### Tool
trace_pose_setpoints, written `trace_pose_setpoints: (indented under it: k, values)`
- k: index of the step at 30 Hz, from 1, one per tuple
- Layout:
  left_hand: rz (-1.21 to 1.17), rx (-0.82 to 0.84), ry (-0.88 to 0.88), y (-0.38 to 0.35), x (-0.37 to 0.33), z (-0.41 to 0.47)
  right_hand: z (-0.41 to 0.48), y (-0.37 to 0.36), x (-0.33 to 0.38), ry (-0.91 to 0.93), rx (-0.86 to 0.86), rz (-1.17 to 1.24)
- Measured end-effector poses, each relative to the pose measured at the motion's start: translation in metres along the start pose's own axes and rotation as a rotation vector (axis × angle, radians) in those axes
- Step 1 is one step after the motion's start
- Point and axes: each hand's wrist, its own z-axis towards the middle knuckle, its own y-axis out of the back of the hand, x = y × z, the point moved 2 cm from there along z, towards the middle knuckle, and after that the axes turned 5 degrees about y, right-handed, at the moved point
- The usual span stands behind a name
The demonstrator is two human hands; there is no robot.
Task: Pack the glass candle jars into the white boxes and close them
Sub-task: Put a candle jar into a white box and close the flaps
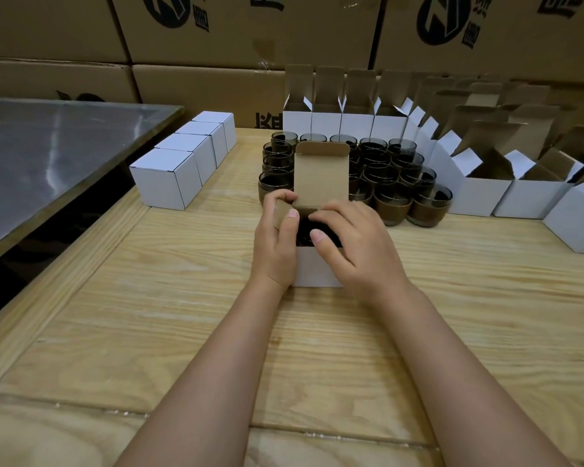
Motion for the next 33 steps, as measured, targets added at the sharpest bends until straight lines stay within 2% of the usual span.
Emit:
trace_pose_setpoints:
  k: [2, 3, 4, 6, 8, 10, 14, 19, 26, 33]
  values:
    - [-0.016, 0.002, 0.003, -0.001, -0.002, 0.0, -0.002, 0.0, -0.003, -0.024, -0.177, 0.076]
    - [-0.035, 0.004, 0.009, -0.001, -0.002, -0.001, -0.003, -0.001, -0.006, -0.103, -0.283, 0.176]
    - [-0.067, 0.014, 0.024, -0.001, -0.003, 0.0, -0.004, 0.0, -0.009, -0.233, -0.393, 0.341]
    - [-0.15, 0.034, 0.068, -0.002, -0.006, 0.001, -0.004, -0.002, -0.016, -0.598, -0.593, 0.892]
    - [-0.305, 0.051, 0.139, -0.003, -0.008, 0.001, -0.008, -0.007, -0.025, -0.841, -0.628, 1.331]
    - [-0.481, 0.074, 0.215, -0.005, -0.009, 0.002, -0.01, -0.01, -0.027, -0.867, -0.549, 1.466]
    - [-0.35, 0.083, 0.258, -0.008, -0.008, 0.002, -0.007, -0.014, -0.017, -0.727, -0.405, 1.394]
    - [-0.386, 0.083, 0.321, -0.004, -0.006, 0.005, -0.005, -0.016, -0.01, -0.645, -0.317, 1.311]
    - [-0.386, 0.006, 0.386, -0.006, -0.008, 0.004, -0.004, -0.013, -0.01, -0.514, -0.282, 1.275]
    - [-0.385, -0.01, 0.356, -0.008, -0.01, 0.001, -0.003, -0.015, -0.006, -0.554, -0.32, 1.234]
